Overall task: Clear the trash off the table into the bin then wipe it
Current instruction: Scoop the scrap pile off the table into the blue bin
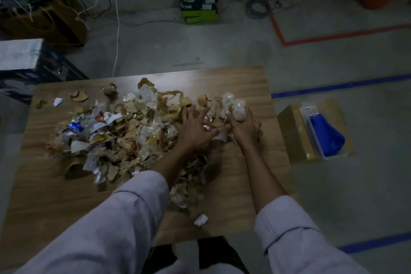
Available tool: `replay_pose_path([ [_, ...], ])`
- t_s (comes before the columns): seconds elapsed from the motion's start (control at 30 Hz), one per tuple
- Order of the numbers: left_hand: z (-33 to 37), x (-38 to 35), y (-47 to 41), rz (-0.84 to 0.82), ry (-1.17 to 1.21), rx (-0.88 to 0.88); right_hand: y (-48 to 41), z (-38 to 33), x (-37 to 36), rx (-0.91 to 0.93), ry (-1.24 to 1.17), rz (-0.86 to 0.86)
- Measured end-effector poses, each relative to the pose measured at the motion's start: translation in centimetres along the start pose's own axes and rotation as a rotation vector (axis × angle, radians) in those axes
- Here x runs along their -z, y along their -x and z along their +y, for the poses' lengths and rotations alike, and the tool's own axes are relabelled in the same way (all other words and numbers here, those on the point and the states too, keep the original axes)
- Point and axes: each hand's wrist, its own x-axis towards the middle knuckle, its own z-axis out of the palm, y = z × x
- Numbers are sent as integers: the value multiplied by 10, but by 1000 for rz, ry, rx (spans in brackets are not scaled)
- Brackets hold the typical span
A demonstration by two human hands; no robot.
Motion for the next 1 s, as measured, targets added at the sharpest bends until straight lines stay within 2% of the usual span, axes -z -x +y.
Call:
replay_pose_path([
  [0.1, -8, -19, -6, -47, -86, -87, -10, -12, -21, 46, 25, -105],
  [0.2, -13, -28, -7, -55, -117, -98, -6, -15, -54, 118, 94, -190],
  [0.27, -14, -27, -6, -7, -98, -100, 4, -16, -67, 99, 2, -213],
  [0.4, -14, -11, 11, 156, 31, -147, 37, -32, -69, 116, -191, -206],
  [0.53, -21, 20, 60, 505, 177, -219, 98, -60, -55, 268, -295, -203],
  [0.63, -35, 42, 105, 639, 233, -248, 145, -68, -51, 419, -361, -266],
  [0.73, -65, 45, 142, 613, 263, -209, 172, -56, -68, 499, -237, -349],
  [0.87, -104, 23, 165, 414, 311, -61, 172, -12, -105, 531, 250, -463],
  [0.9, -108, 22, 167, 379, 315, -30, 171, -9, -107, 493, 266, -453],
  [1.0, -112, 30, 168, 348, 312, 45, 175, -18, -95, 496, 149, -231],
])
